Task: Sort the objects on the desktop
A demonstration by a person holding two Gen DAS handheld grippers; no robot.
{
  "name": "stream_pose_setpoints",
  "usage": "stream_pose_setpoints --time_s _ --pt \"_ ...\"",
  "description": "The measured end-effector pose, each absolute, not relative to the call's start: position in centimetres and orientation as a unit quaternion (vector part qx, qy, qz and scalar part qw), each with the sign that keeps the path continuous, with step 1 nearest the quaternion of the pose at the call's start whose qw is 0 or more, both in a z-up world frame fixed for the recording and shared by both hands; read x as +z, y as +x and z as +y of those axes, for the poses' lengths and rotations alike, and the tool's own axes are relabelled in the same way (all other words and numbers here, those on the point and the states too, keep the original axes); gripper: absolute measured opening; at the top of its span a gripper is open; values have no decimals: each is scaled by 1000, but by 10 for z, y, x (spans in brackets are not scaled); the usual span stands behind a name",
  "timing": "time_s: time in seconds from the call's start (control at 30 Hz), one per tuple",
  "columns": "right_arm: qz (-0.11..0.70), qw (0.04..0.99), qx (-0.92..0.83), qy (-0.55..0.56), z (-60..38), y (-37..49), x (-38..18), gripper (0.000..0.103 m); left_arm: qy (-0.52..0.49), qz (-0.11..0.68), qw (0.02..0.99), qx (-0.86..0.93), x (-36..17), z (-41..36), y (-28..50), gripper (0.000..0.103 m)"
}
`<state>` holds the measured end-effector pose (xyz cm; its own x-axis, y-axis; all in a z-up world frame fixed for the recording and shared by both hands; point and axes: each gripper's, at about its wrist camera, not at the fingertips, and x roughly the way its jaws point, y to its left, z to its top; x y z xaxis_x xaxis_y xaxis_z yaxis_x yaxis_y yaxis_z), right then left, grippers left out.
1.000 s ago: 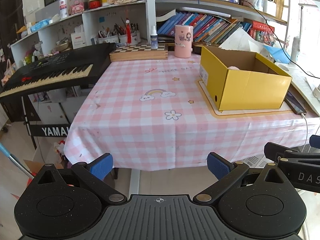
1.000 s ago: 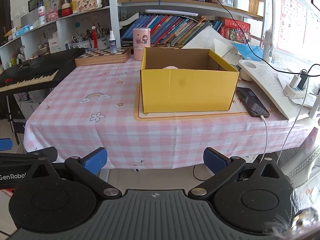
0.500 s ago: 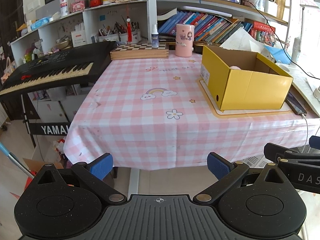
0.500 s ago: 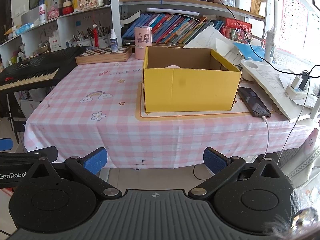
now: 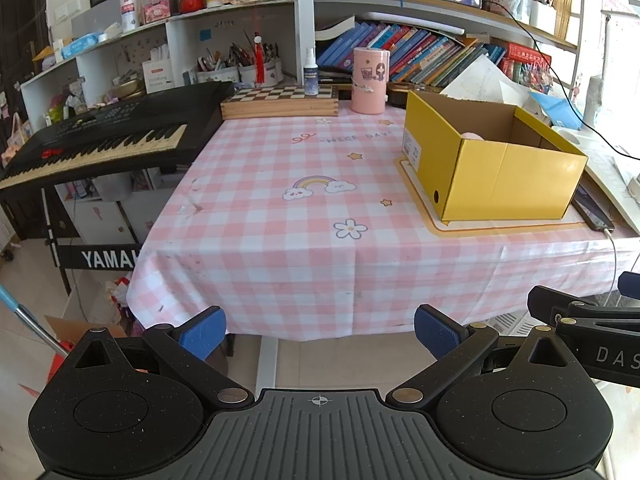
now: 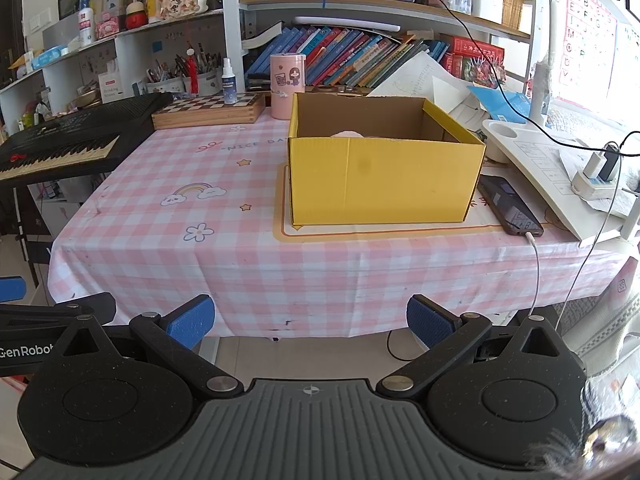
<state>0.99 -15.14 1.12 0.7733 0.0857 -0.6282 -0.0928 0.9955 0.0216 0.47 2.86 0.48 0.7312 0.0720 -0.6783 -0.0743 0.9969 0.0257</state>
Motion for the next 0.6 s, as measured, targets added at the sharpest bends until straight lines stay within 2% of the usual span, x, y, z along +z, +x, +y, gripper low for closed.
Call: stream_pose_setpoints --time_s 0.6 --pt "337 940 47 -6 -147 12 7 103 -9 370 928 37 1 32 7 102"
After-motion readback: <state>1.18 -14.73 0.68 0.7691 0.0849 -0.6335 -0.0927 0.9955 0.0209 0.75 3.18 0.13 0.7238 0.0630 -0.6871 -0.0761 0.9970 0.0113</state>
